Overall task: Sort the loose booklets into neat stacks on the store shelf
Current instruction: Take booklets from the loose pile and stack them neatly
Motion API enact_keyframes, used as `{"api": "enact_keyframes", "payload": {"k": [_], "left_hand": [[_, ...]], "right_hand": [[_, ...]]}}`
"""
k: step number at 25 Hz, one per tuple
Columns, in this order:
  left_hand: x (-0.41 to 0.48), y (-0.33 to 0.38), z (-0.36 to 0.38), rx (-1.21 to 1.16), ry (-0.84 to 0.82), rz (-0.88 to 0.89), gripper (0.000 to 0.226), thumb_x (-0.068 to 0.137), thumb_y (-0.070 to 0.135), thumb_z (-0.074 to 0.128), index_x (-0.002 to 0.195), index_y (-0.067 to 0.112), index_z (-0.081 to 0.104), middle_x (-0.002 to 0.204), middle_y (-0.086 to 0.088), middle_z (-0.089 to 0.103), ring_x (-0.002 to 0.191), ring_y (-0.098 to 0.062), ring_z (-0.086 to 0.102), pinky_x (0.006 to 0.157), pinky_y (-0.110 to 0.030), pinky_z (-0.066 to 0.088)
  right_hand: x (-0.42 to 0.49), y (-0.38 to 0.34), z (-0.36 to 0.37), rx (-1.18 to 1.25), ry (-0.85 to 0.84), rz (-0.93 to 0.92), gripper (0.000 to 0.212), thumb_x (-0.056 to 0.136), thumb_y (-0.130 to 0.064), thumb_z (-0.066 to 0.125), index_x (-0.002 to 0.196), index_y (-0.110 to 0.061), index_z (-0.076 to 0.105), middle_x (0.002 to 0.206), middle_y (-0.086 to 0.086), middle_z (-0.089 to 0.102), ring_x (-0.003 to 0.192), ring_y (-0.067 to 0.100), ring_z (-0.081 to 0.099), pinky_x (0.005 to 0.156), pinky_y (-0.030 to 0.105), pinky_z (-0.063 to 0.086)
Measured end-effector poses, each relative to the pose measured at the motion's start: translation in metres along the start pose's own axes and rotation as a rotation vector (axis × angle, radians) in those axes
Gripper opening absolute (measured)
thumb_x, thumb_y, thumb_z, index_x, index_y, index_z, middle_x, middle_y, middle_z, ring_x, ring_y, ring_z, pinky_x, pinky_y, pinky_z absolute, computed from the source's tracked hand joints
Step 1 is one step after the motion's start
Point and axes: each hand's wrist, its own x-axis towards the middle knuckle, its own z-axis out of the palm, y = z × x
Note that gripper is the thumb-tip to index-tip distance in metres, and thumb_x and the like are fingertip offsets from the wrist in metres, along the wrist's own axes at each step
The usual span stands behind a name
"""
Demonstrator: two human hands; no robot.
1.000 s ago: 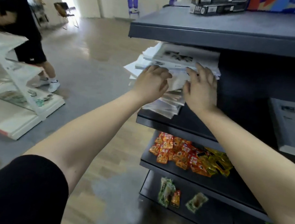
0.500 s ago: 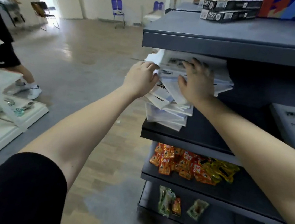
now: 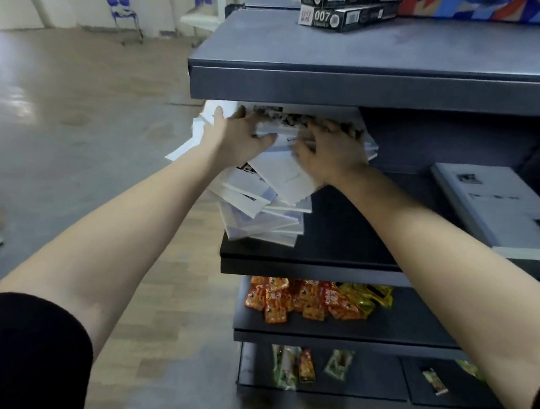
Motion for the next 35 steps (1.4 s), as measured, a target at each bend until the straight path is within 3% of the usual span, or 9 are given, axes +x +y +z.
{"api": "enact_keyframes", "payload": {"k": [4, 10, 14, 18, 21, 24, 29, 32, 35], "left_hand": [[0.001, -0.001, 0.004, -0.013, 0.066, -0.037, 0.048, 0.085, 0.071, 0.030, 0.129, 0.055, 0.040, 0.141, 0.003, 0.043, 0.133, -0.038, 0.025, 0.105, -0.048, 0.033], [-0.007, 0.007, -0.003, 0.002, 0.061, -0.120, 0.057, 0.087, 0.068, 0.034, 0.135, 0.040, 0.043, 0.129, -0.013, 0.051, 0.121, -0.039, 0.041, 0.097, -0.042, 0.042], [-0.016, 0.015, -0.012, -0.150, 0.110, -0.164, 0.049, 0.085, 0.054, 0.054, 0.125, 0.026, 0.059, 0.129, -0.008, 0.052, 0.125, -0.030, 0.043, 0.103, -0.038, 0.039], [-0.034, 0.028, -0.020, -0.121, 0.157, -0.119, 0.035, 0.091, 0.040, 0.053, 0.114, 0.017, 0.066, 0.122, -0.006, 0.056, 0.126, -0.025, 0.041, 0.104, -0.035, 0.036], [-0.043, 0.032, -0.020, -0.070, 0.126, -0.097, 0.035, 0.090, 0.035, 0.050, 0.105, 0.011, 0.070, 0.116, -0.008, 0.062, 0.124, -0.028, 0.038, 0.100, -0.038, 0.038], [-0.060, 0.046, -0.016, -0.020, 0.086, -0.113, 0.035, 0.090, 0.034, 0.047, 0.113, 0.016, 0.065, 0.121, -0.013, 0.054, 0.119, -0.037, 0.043, 0.093, -0.039, 0.040], [-0.088, 0.071, -0.027, 0.163, 0.115, -0.085, 0.024, 0.083, 0.007, 0.041, 0.091, 0.005, 0.063, 0.092, -0.019, 0.058, 0.091, -0.036, 0.056, 0.065, -0.034, 0.038], [-0.098, 0.067, -0.040, 0.163, 0.215, -0.127, 0.027, 0.080, 0.012, 0.043, 0.090, 0.009, 0.067, 0.087, -0.017, 0.059, 0.086, -0.036, 0.057, 0.064, -0.031, 0.040], [-0.104, 0.057, -0.042, 0.094, 0.218, -0.177, 0.031, 0.083, 0.017, 0.046, 0.102, 0.022, 0.070, 0.104, -0.016, 0.064, 0.097, -0.036, 0.059, 0.073, -0.032, 0.043]], "right_hand": [[-0.003, -0.002, -0.002, -0.016, -0.008, 0.019, 0.063, 0.089, -0.054, 0.035, 0.145, -0.027, 0.025, 0.151, 0.006, 0.029, 0.136, 0.039, 0.023, 0.113, 0.054, 0.013], [-0.015, -0.013, -0.005, 0.003, 0.027, 0.011, 0.053, 0.094, -0.039, 0.032, 0.145, -0.023, 0.028, 0.151, 0.009, 0.028, 0.135, 0.040, 0.022, 0.112, 0.054, 0.012], [-0.039, -0.027, 0.004, 0.006, 0.058, -0.118, 0.051, 0.096, -0.034, 0.032, 0.144, -0.017, 0.032, 0.152, 0.011, 0.023, 0.139, 0.037, 0.015, 0.114, 0.052, 0.011], [-0.049, -0.028, 0.001, 0.064, 0.023, -0.151, 0.050, 0.097, -0.035, 0.034, 0.143, -0.015, 0.034, 0.153, 0.013, 0.020, 0.142, 0.033, 0.009, 0.115, 0.052, 0.005], [-0.053, -0.019, -0.003, 0.116, 0.066, -0.167, 0.047, 0.096, -0.033, 0.037, 0.140, -0.014, 0.039, 0.148, 0.010, 0.032, 0.139, 0.030, 0.019, 0.114, 0.051, 0.007], [-0.059, -0.017, -0.006, 0.210, 0.130, -0.212, 0.046, 0.092, -0.029, 0.044, 0.136, -0.015, 0.040, 0.141, 0.007, 0.045, 0.133, 0.029, 0.031, 0.113, 0.048, 0.010], [-0.062, -0.042, -0.005, 0.163, 0.105, -0.288, 0.049, 0.088, -0.031, 0.048, 0.134, -0.013, 0.042, 0.137, 0.006, 0.049, 0.131, 0.026, 0.037, 0.109, 0.042, 0.019], [-0.061, -0.052, -0.009, 0.099, 0.121, -0.273, 0.043, 0.090, -0.032, 0.046, 0.129, -0.013, 0.048, 0.133, 0.007, 0.052, 0.127, 0.028, 0.042, 0.103, 0.038, 0.029], [-0.065, -0.055, -0.018, -0.115, 0.194, -0.363, 0.031, 0.095, -0.018, 0.042, 0.124, -0.013, 0.052, 0.120, 0.010, 0.059, 0.108, 0.032, 0.057, 0.080, 0.034, 0.042]]}}
